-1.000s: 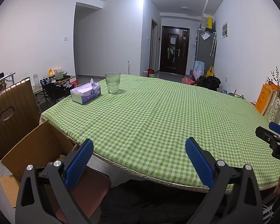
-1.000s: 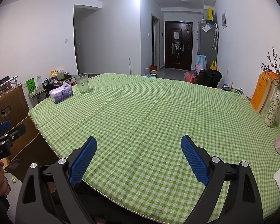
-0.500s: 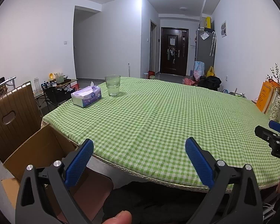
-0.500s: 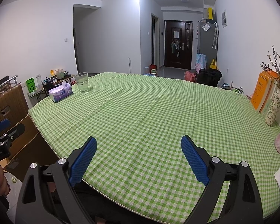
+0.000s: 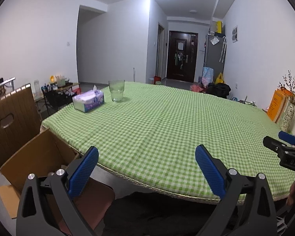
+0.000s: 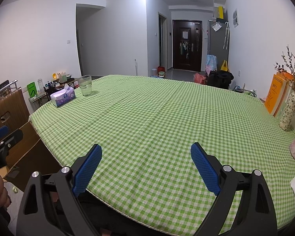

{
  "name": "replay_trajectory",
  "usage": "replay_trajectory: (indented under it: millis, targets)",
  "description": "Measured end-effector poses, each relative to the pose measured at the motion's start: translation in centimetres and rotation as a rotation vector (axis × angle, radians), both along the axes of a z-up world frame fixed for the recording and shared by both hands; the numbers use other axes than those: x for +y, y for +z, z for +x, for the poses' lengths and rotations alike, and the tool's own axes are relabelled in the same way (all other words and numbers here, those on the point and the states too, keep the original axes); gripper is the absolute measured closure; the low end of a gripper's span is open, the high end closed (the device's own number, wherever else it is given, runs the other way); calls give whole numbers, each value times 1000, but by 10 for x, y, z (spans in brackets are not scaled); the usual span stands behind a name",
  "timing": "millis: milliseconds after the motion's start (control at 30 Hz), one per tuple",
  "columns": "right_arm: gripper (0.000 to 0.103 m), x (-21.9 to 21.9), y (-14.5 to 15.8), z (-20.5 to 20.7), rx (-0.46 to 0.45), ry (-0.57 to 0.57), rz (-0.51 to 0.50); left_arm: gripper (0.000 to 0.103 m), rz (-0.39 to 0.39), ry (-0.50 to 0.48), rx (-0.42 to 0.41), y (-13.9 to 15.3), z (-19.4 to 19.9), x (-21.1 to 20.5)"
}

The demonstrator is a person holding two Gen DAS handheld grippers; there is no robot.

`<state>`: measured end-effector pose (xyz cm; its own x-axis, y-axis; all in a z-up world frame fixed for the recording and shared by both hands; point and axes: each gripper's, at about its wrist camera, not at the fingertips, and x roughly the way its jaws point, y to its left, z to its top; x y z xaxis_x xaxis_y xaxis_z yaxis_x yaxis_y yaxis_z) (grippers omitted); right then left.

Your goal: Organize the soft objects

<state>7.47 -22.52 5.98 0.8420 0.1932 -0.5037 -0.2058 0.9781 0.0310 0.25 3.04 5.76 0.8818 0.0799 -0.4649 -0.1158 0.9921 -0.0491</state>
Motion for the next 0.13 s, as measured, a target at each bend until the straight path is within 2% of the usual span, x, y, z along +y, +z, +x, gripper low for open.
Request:
replay_trajectory:
  millis: [133]
  targets:
    - [15, -6, -7, 7, 9, -14, 8, 7, -18, 27, -17, -4, 10, 10]
